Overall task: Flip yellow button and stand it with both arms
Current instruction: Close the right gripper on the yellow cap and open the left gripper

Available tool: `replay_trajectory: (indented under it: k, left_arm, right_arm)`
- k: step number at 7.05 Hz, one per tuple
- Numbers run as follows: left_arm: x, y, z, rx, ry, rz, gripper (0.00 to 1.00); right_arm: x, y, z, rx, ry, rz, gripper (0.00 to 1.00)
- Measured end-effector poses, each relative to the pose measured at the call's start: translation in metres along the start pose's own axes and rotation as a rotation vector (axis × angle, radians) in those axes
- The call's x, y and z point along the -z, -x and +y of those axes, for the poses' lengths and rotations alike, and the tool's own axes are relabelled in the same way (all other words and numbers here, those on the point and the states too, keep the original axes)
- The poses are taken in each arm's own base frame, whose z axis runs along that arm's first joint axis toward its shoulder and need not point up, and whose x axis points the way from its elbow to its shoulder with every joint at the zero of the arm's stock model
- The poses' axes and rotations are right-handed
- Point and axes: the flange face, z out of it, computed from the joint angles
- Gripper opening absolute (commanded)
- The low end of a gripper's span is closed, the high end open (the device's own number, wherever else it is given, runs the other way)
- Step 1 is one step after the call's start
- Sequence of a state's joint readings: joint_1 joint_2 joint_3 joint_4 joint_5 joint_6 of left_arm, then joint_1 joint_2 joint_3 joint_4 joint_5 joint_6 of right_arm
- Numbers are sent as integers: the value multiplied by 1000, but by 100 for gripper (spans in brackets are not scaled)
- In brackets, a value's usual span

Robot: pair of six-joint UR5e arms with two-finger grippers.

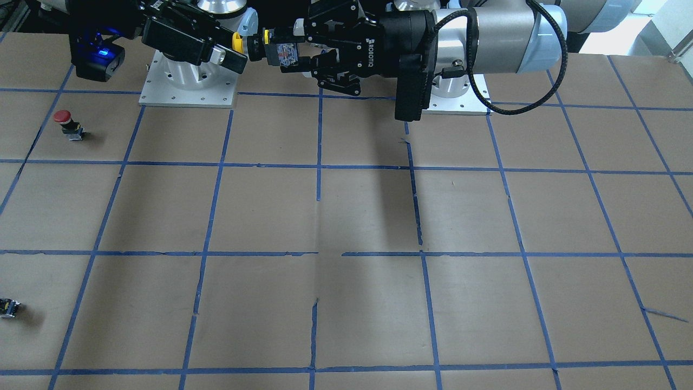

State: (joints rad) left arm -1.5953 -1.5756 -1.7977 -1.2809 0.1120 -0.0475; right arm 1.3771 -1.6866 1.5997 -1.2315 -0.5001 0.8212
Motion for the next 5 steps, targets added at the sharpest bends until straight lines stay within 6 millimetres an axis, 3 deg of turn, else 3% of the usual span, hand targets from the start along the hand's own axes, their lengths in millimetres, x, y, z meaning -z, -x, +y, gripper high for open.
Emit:
replay_trajectory:
  k: [1, 2, 3, 4, 5]
  left_arm:
    - [0, 0, 0, 0, 0, 0, 5]
    - [0, 0, 0, 0, 0, 0, 5]
    - [0, 0, 0, -1, 0, 0, 21]
    - [0, -1, 1, 1, 0, 0, 99]
    - [0, 0, 1, 16, 0, -6, 100]
  right_arm:
    - [0, 0, 0, -1, 1, 0, 38]
    - [0, 0, 0, -1, 1, -1, 34]
    - [0, 0, 0, -2, 1, -1, 33]
    - [1, 0, 0, -3, 5, -5, 33]
    - [1, 1, 1, -4, 12, -12, 32]
